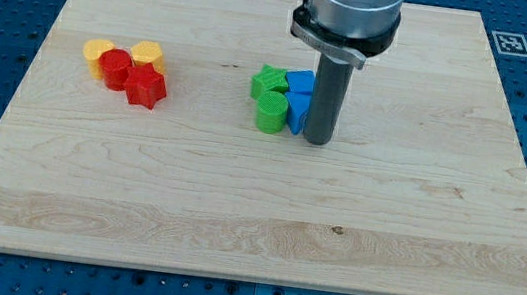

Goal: Move the green star and blue cube right a bit

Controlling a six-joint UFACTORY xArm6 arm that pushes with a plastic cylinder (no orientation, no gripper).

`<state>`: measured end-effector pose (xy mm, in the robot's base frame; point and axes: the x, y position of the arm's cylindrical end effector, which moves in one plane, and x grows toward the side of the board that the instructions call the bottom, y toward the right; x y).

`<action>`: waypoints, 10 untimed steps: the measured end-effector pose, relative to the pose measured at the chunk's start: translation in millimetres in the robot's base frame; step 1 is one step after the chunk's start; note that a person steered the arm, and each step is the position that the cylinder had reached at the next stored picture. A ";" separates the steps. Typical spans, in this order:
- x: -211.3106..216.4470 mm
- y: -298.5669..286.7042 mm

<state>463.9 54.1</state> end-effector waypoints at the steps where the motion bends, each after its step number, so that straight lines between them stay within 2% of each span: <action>1: 17.1 -4.0; 2: 29.1 -15.2; 4: 25.9 -80.9; 5: 4.2 -97.7; 7: -88.6 -81.2; 8: -89.1 -56.2; 10: -71.2 -48.9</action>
<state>392.8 5.1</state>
